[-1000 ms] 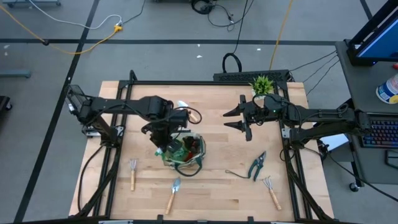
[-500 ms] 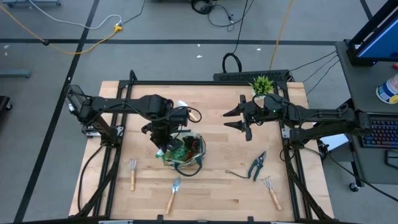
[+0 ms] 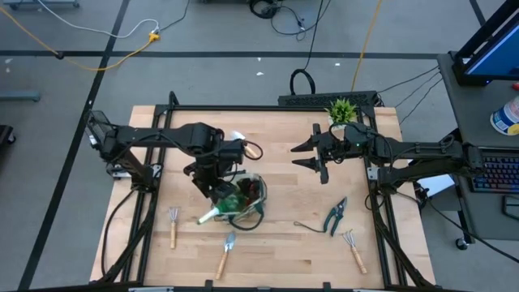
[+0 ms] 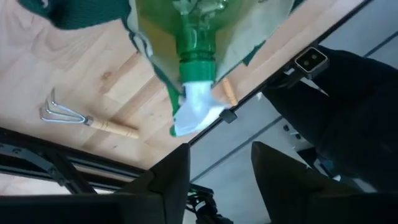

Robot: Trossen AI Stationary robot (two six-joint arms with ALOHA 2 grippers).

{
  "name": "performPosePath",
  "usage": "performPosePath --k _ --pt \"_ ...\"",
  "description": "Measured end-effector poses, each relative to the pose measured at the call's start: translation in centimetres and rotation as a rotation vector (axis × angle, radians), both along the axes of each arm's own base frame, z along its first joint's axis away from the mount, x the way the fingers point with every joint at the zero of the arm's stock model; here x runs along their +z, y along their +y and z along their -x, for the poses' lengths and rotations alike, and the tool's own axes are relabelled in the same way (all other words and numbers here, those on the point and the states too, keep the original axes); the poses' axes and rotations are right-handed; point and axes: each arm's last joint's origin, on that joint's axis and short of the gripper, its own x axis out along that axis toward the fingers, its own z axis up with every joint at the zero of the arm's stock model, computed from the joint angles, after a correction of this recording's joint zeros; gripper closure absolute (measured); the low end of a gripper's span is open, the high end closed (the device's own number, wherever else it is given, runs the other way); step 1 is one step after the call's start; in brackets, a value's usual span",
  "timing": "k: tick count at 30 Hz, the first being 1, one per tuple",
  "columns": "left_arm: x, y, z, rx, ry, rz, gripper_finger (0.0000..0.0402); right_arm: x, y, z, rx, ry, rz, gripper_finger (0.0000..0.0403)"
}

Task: Pick & Place Garden tools in Gardening bag
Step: Put the spray bottle into the gardening bag

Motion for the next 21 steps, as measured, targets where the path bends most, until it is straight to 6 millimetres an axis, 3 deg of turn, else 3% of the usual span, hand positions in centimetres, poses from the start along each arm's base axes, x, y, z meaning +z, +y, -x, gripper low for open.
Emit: performPosePath --k 12,16,21 --pt "2.8 0.3 2.8 0.006 -0.11 -0.005 0.0218 0.0 0.0 0.0 0.0 -0.001 0.001 0.0232" --pt "3.1 -0.7 3.3 -0.015 -0.123 -0.067 0.0218 0.0 0.0 0.0 0.0 -0.002 0.002 0.0232" --pt "2.3 -2.9 2.8 -0.161 -0.146 -0.151 0.0218 0.0 0.0 0.0 0.0 -0.003 0.006 0.0232"
